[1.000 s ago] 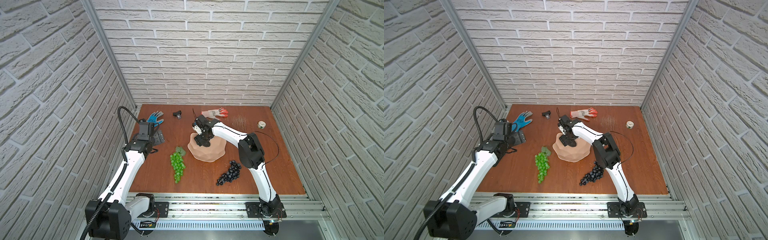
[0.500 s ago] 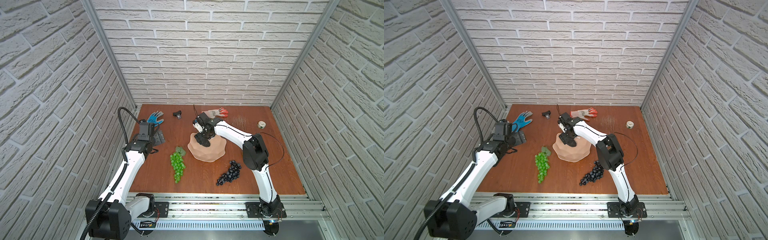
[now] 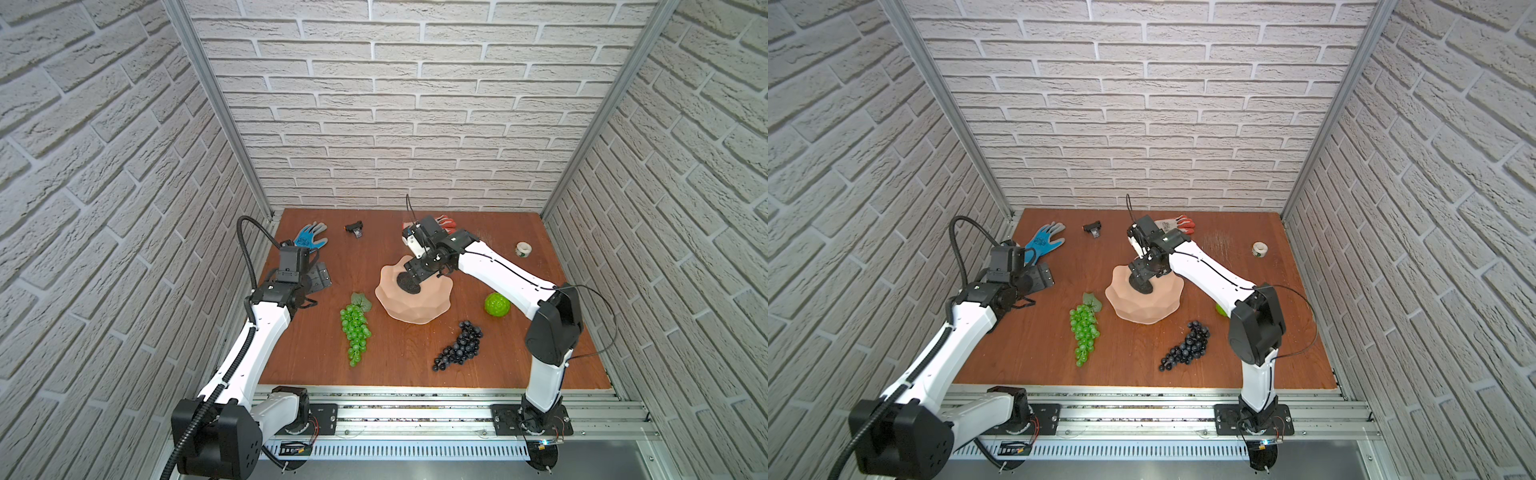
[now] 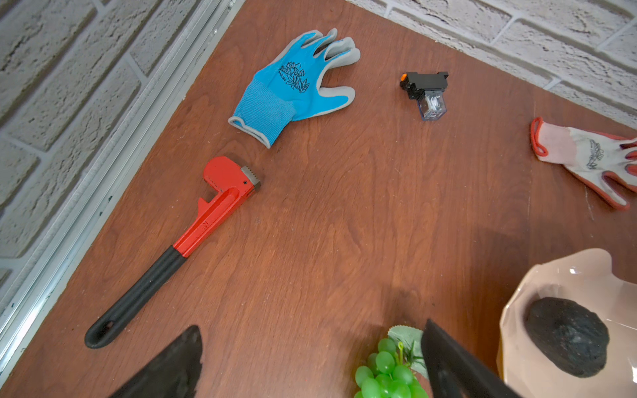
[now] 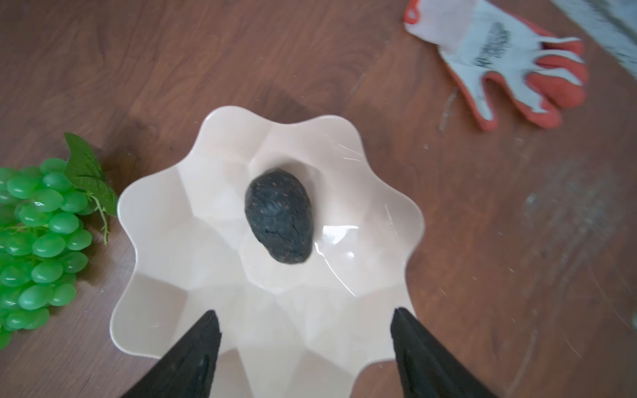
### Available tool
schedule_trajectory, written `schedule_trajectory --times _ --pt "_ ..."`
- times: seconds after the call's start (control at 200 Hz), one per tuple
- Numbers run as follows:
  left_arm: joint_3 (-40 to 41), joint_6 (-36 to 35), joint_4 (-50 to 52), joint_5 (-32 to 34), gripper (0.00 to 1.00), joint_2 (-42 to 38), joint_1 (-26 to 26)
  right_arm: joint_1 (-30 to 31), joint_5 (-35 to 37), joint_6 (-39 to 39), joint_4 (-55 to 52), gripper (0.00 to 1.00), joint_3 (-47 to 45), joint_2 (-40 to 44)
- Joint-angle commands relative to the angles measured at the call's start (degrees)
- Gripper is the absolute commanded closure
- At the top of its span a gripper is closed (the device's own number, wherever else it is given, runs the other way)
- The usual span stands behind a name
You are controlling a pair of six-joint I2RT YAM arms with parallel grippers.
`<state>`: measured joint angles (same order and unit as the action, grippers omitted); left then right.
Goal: Arrange fruit in a fruit bowl
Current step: Pick up the fruit from the middle-right of the table.
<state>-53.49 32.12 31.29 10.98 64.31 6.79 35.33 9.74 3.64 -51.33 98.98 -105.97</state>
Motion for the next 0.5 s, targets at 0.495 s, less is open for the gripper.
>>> schedule_trajectory --times 0.495 --pt "4.2 -1.3 -4.9 -4.8 0.02 -3.4 -0.3 -16.4 9.3 19.7 -5.0 0.06 -24.0 18.0"
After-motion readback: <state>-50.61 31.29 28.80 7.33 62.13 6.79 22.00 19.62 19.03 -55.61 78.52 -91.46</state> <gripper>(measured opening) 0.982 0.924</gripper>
